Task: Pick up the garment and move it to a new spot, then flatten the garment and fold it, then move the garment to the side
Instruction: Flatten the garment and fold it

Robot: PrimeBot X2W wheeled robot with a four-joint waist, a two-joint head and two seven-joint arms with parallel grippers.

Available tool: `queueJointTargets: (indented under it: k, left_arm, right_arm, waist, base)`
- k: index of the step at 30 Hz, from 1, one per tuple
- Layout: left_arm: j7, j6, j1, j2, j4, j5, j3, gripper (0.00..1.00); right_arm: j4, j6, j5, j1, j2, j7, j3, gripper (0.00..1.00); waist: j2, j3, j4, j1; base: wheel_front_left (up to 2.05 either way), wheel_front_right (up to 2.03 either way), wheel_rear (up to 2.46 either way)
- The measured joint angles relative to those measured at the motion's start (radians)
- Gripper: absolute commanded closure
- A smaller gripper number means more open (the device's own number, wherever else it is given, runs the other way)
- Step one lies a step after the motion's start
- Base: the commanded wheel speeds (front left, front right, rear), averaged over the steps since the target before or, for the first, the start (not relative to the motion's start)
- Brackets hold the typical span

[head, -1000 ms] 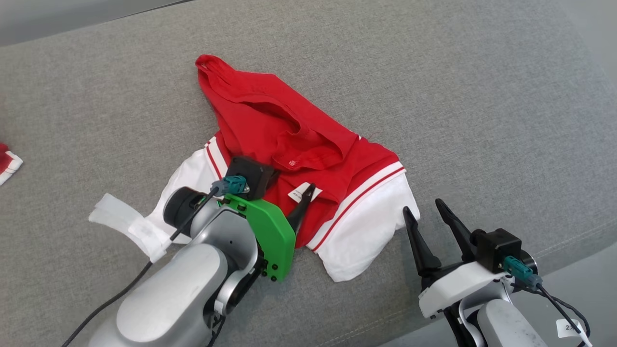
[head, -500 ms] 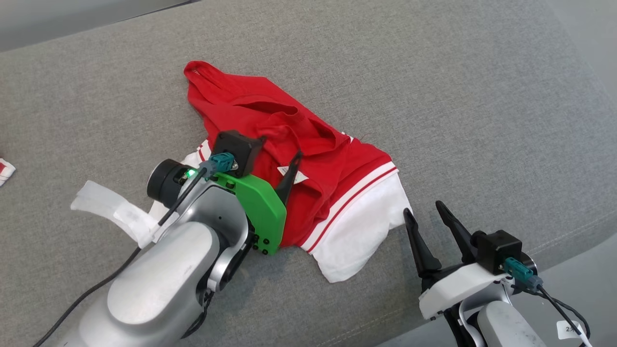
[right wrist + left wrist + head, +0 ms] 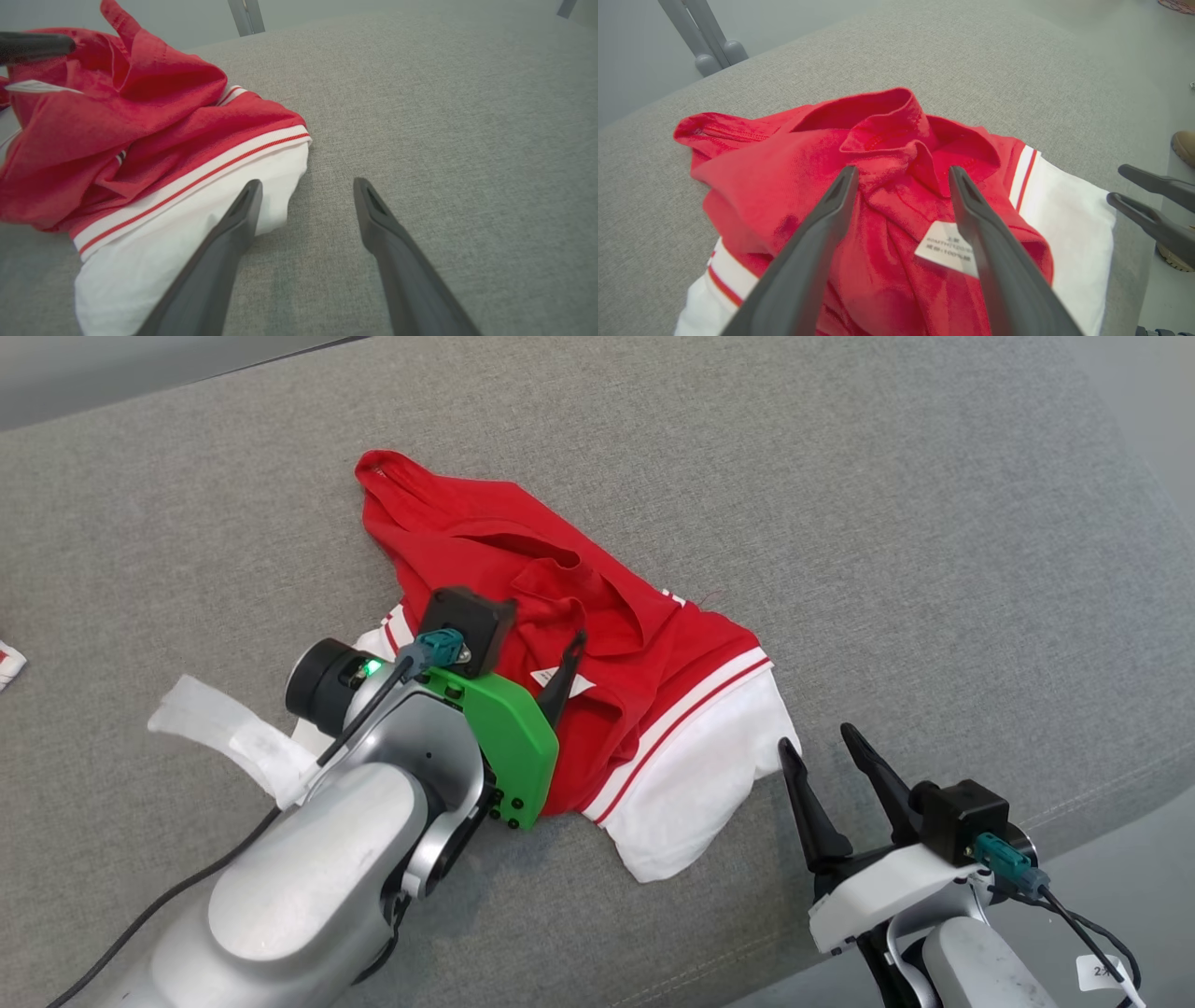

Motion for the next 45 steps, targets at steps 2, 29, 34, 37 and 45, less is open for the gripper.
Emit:
queueJointTargets:
  k: [2,29,34,37,45]
  left_arm:
    - [0.002,-0.003,-0.018,-0.002,0.018,0.0,-0.002,0.0]
    - [0.009,-0.04,-0.089,-0.031,0.185,0.037,-0.062,1.0]
    - [-0.018,-0.063,-0.082,-0.067,0.037,-0.082,0.017,1.0]
    - [-0.026,-0.056,-0.076,-0.057,-0.092,-0.119,0.063,1.0]
    - [-0.064,0.057,0.014,0.079,-0.329,-0.168,0.235,1.0]
  right_arm:
    - [0.001,0.0,0.001,-0.005,0.0,0.0,0.001,0.0]
    - [0.006,0.0,0.019,-0.007,0.0,0.0,0.009,0.0]
    - [0.004,0.0,0.018,0.004,0.0,0.0,-0.014,0.0]
    - [0.007,0.0,0.009,0.023,0.0,0.0,-0.026,0.0]
    - [0.013,0.0,-0.041,0.044,0.0,0.0,-0.054,0.0]
  waist:
    - [0.0,0.002,-0.003,0.0]
    - [0.0,0.0,-0.036,0.0]
    - [0.0,-0.008,-0.02,0.0]
    - [0.0,-0.016,-0.001,0.0]
    - [0.0,-0.047,0.085,0.0]
  base:
    - [0.0,0.0,0.0]
    - [0.0,0.0,0.0]
    - [0.0,0.0,0.0]
    - [0.0,0.0,0.0]
    - [0.0,0.0,0.0]
